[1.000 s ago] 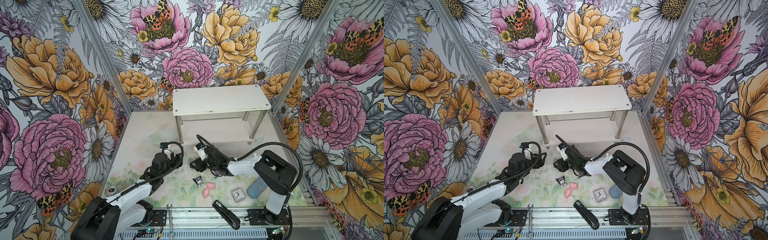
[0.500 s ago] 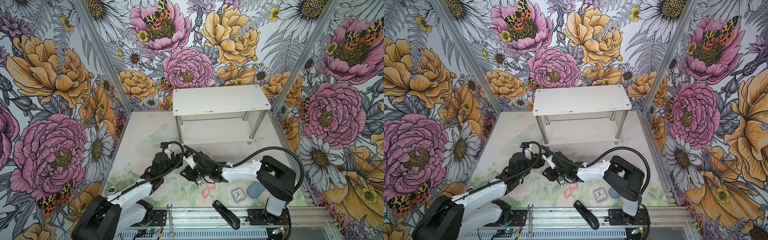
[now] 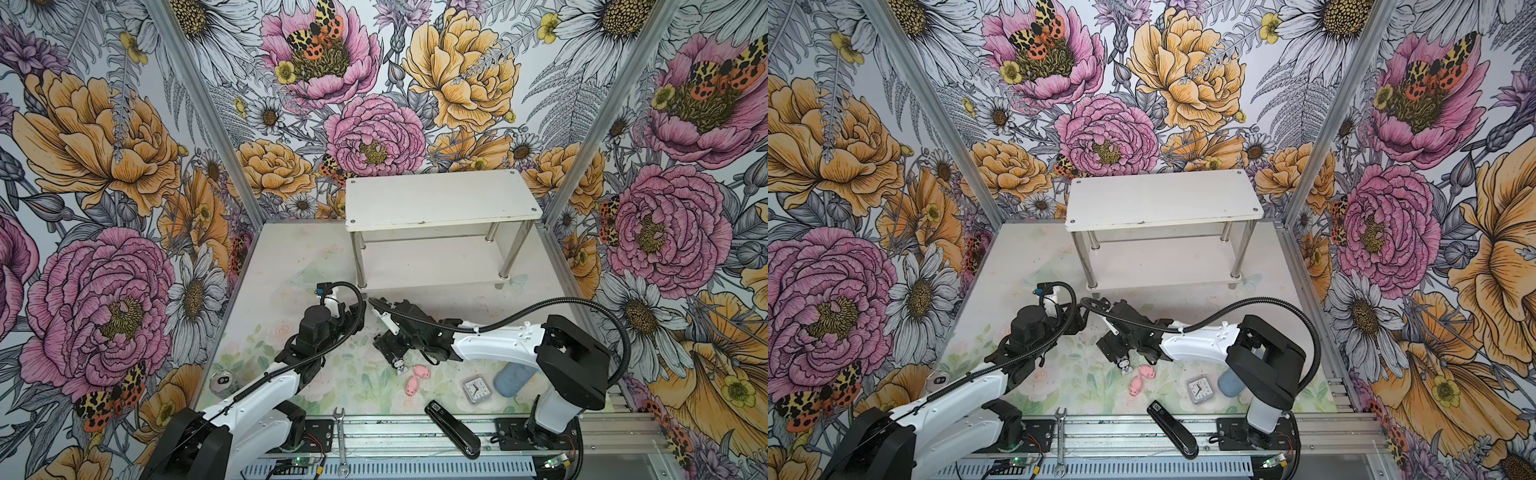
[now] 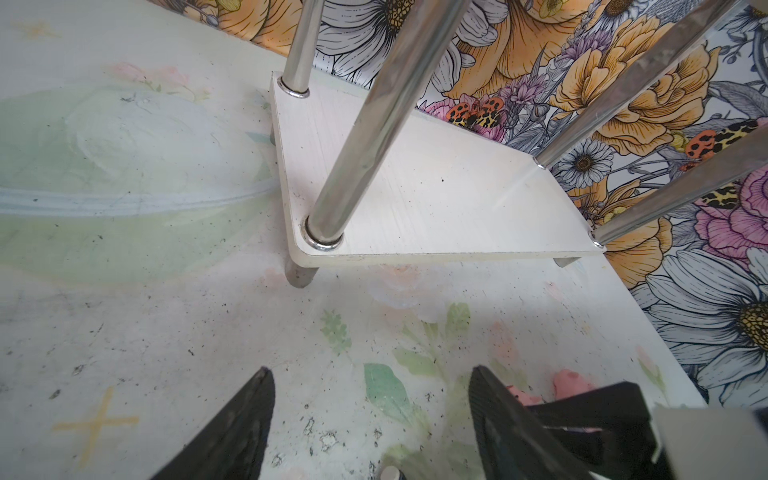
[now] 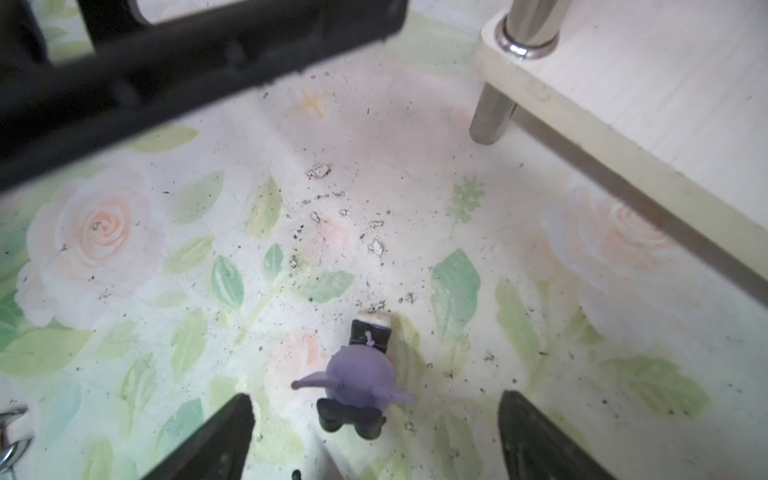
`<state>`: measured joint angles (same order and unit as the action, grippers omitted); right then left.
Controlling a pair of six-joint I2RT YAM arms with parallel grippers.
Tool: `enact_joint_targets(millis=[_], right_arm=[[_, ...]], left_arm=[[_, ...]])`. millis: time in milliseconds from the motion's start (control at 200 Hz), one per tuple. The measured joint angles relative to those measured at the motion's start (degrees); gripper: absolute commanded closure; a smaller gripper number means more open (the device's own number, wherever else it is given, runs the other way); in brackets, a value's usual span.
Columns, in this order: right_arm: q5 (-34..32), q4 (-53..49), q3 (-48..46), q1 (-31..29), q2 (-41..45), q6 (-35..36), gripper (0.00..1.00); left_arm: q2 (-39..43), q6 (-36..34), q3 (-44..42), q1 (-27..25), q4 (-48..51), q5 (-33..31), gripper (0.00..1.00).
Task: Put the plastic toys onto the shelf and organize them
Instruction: 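Lower the open right gripper over the purple cat-eared figure, then close the right gripper on the purple figure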
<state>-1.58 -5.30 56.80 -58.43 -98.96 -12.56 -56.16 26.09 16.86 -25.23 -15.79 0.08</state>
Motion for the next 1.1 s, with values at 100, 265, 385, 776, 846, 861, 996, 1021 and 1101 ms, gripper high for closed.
enact_joint_targets(millis=[100, 265, 385, 776, 846, 861, 996, 1021, 1101], right_arm=[[1.5, 0.5, 1.2, 0.0, -3.2, 0.0, 0.01], [2.9, 1.9, 1.2, 0.4, -6.2, -0.9, 0.14], [3.1, 3.3, 1.2, 1.0, -6.9, -2.5, 0.25], [0.4, 8.2, 1.2, 1.3, -9.0, -11.1, 0.53], [-1.0, 8.0, 1.2, 0.8, -9.2, -12.7, 0.60], [-1.4, 8.0, 1.2, 0.7, -9.2, -12.7, 0.61], [-5.2, 7.4, 1.2, -0.9, -9.2, -15.7, 0.76], [-6.0, 7.2, 1.2, -1.2, -9.2, -16.2, 0.78], [-9.3, 5.6, 1.7, -2.1, -9.2, -18.0, 0.83]], left_arm=[[1.2, 0.4, -0.1, 0.0, 0.8, 0.0, 0.24], [3.4, 0.8, -0.5, 0.0, 2.0, 0.0, 0.23], [4.4, 0.9, -0.5, 0.2, 3.0, 0.0, 0.22], [6.8, 2.6, -0.5, 0.3, 4.9, 0.7, 0.22], [7.0, 3.2, -0.5, 0.3, 5.3, 1.0, 0.22], [7.0, 3.4, -0.5, 0.3, 5.4, 1.0, 0.22], [7.0, 4.7, -0.5, 0.3, 6.0, 1.8, 0.22], [7.0, 5.1, -0.5, 0.3, 6.2, 2.0, 0.22], [7.0, 5.6, -0.5, 0.3, 7.1, 2.6, 0.23]])
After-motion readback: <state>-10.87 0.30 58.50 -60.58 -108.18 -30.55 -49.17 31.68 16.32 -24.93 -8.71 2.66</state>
